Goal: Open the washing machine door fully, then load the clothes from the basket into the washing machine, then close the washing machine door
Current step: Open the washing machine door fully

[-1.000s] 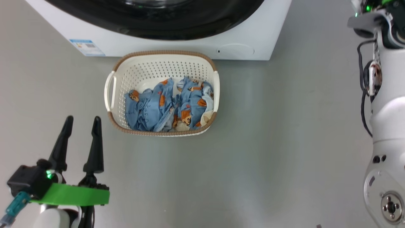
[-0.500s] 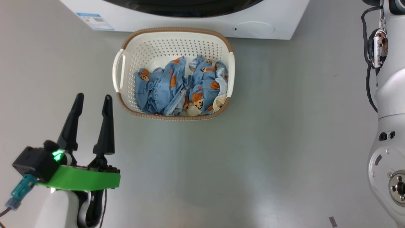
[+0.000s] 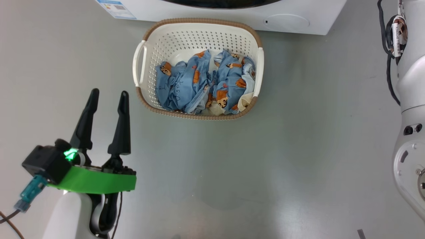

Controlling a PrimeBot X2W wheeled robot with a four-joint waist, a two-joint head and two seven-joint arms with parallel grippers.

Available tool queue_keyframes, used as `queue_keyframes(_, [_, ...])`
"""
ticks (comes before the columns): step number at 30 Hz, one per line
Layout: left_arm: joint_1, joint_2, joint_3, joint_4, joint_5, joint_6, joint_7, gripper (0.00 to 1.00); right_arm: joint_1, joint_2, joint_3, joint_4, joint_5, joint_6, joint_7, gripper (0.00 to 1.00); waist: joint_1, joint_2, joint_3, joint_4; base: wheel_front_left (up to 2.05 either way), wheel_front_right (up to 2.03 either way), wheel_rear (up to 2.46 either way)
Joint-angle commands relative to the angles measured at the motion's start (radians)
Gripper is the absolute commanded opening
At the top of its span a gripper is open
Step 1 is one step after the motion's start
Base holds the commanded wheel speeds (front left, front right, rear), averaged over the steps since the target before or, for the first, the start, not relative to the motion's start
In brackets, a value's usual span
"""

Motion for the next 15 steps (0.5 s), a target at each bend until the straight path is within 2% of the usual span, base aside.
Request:
queue_keyframes(1, [-0.013, 0.028, 0.03, -0.026, -0.009, -0.003, -0.008, 1.0, -0.038, 0.034, 0.013, -0.019, -0.013, 0.009, -0.001, 0.0, 0.0, -0.0001, -0.001, 0.007, 0.0, 0.0, 0.0])
queue_keyframes(9, [-0.008, 0.02, 0.015, -0.033, -0.016, -0.003, -0.008, 1.0, -0.06, 0.034, 0.011, 0.046, -0.043, 0.009, -0.026, 0.0, 0.0, -0.0001, -0.007, 0.027, 0.0, 0.0, 0.0])
queue_keyframes(15, [-0.006, 0.019, 0.023, -0.037, -0.019, -0.003, -0.008, 1.0, -0.067, 0.034, 0.064, 0.062, -0.02, 0.009, 0.05, 0.0, 0.0, -0.0001, -0.002, 0.028, 0.0, 0.0, 0.0])
